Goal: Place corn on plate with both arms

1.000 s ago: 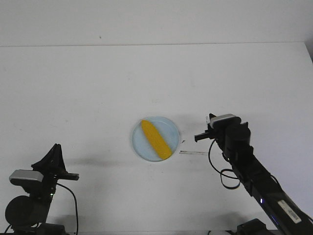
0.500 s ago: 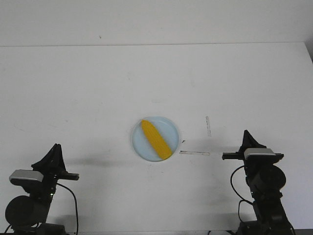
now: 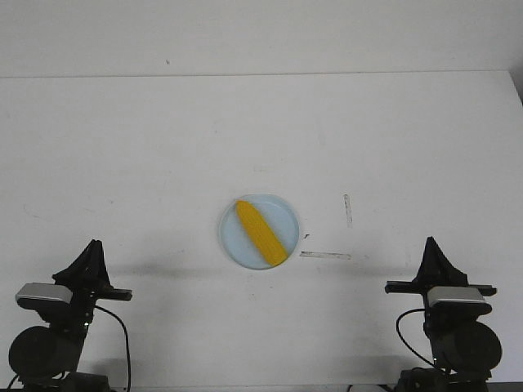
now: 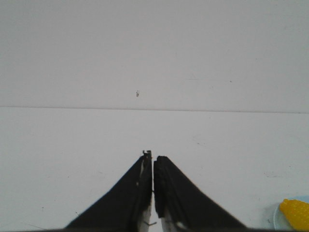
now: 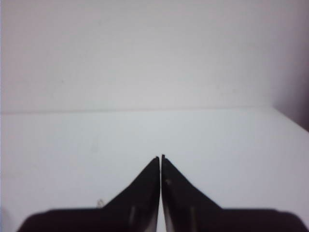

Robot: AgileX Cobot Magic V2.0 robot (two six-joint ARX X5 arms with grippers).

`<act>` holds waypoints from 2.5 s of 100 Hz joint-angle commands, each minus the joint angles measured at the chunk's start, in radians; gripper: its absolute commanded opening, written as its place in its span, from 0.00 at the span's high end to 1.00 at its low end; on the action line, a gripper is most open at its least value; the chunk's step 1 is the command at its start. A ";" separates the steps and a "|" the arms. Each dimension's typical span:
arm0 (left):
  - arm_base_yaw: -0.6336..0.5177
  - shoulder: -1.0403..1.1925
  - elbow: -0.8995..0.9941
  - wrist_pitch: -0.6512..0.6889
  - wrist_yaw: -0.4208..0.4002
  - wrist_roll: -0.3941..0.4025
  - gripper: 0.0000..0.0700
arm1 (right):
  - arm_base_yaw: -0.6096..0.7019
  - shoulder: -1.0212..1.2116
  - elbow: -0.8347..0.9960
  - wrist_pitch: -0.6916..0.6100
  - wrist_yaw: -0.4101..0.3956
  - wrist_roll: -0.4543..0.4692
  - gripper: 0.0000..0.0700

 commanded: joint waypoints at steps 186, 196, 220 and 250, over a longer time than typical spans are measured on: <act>0.063 -0.174 -0.349 0.129 -0.028 0.013 1.00 | -0.001 -0.024 0.000 0.033 0.000 -0.002 1.00; 0.063 -0.174 -0.349 0.127 -0.028 0.013 1.00 | -0.001 -0.024 0.000 0.033 0.000 -0.002 1.00; 0.063 -0.174 -0.349 0.148 -0.027 0.013 1.00 | -0.001 -0.024 0.000 0.033 0.000 -0.001 1.00; 0.063 -0.174 -0.349 0.171 -0.027 0.013 1.00 | -0.001 -0.024 0.000 0.033 0.000 -0.002 1.00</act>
